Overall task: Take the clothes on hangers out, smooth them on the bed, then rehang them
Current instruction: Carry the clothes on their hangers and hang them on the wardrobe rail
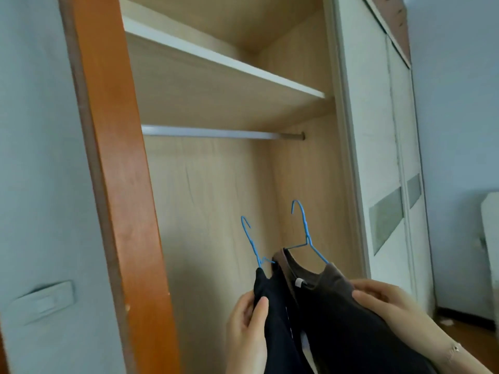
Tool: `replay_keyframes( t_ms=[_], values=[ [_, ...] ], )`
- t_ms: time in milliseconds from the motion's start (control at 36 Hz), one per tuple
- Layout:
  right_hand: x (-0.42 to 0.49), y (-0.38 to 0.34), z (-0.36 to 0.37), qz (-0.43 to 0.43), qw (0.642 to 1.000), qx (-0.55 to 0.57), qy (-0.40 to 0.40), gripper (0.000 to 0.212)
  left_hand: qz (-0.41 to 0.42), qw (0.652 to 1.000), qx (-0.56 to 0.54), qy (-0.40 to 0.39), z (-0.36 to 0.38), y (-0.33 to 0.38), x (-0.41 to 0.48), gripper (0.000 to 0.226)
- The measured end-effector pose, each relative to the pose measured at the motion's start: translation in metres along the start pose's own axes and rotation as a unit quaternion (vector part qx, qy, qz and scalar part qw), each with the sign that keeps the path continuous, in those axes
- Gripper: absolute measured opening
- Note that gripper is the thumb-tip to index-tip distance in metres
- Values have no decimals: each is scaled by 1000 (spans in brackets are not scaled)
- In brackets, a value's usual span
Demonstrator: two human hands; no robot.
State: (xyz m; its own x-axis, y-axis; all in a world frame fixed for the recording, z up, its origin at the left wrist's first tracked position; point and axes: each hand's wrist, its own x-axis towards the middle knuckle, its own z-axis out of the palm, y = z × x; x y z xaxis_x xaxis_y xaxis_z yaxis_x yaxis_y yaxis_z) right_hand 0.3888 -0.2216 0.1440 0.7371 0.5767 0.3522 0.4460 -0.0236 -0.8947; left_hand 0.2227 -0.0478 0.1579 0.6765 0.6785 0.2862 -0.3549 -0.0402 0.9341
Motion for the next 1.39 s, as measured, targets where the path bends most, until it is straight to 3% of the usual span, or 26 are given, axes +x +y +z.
replay_keyframes(
  t_ms=[556,667,750,861,1056,1167,1250,1333,1389],
  values=[
    [211,-22,86,-102,985,93,-105,19,161,966,5,202,-6,9,152,14],
    [254,-35,102,-142,968,139,-153,15,200,957,33,209,-18,27,170,26],
    [283,-50,105,-167,957,149,-185,16,221,952,72,199,-23,56,180,19],
    [320,-81,107,-199,945,154,-210,21,249,927,139,242,-28,104,197,13],
    [369,-136,125,-243,924,183,-232,20,230,879,293,298,-33,175,238,23],
    [383,-158,134,-254,920,184,-235,29,216,876,293,317,-41,205,255,19],
    [384,-165,142,-257,920,172,-241,23,208,870,288,342,-52,217,263,13],
    [383,-160,153,-254,920,151,-260,18,195,857,288,380,-59,215,267,29],
    [379,-151,160,-244,920,140,-273,18,184,862,287,376,-61,207,266,28]
  ],
)
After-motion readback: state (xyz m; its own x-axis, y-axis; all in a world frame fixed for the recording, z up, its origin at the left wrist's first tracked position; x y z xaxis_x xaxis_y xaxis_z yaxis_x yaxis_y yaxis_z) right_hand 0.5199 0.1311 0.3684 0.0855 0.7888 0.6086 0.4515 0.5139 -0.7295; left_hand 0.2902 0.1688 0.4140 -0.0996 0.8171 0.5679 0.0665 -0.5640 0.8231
